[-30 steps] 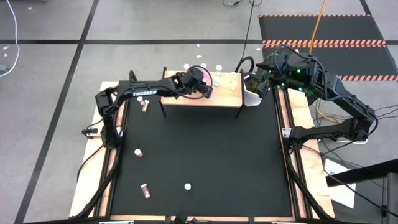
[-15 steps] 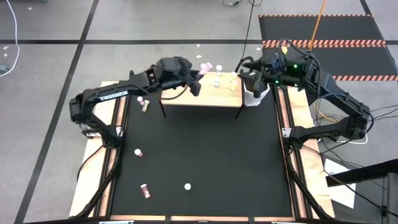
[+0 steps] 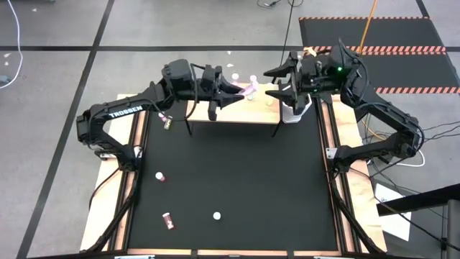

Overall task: Pick and place medicine bottles onto shelf by color
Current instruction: Put the right purple pill bottle on the shelf aligned with the other purple pill bottle

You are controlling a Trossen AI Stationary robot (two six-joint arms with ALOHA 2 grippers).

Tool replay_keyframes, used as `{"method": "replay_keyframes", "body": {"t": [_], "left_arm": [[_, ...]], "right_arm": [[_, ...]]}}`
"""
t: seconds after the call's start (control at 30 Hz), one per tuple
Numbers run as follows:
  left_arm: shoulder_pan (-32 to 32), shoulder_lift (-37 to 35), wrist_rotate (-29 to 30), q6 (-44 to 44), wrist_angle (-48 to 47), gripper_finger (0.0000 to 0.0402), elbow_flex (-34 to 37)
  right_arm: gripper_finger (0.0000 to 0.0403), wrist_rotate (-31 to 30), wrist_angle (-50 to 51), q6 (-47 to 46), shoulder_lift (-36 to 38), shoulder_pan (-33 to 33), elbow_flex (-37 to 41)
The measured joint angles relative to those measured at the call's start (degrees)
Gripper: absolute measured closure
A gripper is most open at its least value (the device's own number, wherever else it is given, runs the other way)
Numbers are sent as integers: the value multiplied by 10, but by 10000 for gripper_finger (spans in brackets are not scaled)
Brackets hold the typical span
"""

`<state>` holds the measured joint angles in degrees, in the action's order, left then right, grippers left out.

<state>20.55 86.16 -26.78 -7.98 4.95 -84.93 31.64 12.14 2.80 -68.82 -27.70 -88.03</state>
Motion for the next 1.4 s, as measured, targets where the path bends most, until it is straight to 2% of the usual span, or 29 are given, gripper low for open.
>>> {"method": "replay_keyframes", "body": {"t": [0.27,0.57,1.07,1.4], "left_arm": [[-1,2,-23,3,23,293,1],[-7,3,-44,4,25,293,1],[-13,2,-47,9,27,293,1],[-13,2,-47,18,26,293,1]], "right_arm": [[124,-1,-20,39,-22,49,-1],[143,-2,-73,-6,-49,46,-1],[150,-15,-70,-1,-42,45,0],[194,1,-71,-35,-52,45,0]]}}
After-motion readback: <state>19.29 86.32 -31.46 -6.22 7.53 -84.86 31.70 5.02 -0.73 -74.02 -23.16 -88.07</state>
